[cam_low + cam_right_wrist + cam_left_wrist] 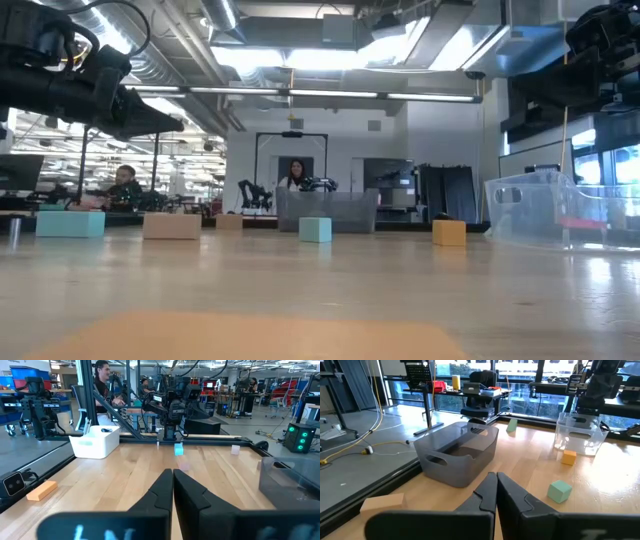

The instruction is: Sort & place blocks by color

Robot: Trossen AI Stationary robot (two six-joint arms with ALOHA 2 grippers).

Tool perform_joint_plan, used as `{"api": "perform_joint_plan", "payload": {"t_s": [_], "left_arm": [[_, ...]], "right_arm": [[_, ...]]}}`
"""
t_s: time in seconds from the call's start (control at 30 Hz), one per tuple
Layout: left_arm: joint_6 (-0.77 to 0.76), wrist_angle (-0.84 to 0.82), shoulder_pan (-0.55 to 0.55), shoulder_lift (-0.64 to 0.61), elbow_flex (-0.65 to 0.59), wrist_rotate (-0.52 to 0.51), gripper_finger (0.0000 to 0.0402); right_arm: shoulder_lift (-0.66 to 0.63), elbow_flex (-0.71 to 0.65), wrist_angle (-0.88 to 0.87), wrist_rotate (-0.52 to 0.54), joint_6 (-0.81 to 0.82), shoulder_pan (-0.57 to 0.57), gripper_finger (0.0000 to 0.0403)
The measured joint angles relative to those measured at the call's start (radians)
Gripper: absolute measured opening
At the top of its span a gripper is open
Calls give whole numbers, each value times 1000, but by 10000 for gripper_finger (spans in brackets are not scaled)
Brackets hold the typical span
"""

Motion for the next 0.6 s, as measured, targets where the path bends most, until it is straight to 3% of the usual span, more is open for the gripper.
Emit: {"api": "perform_joint_plan", "payload": {"t_s": [0.2, 0.47, 0.6], "left_arm": [[0, 0, 0, 0, 0, 0, 0], [0, 0, 0, 0, 0, 0, 0], [0, 0, 0, 0, 0, 0, 0]], "right_arm": [[0, 0, 0, 1, -222, 0, 16], [0, 0, 0, 0, -186, 0, 16], [0, 0, 0, -1, -65, 0, 16]]}}
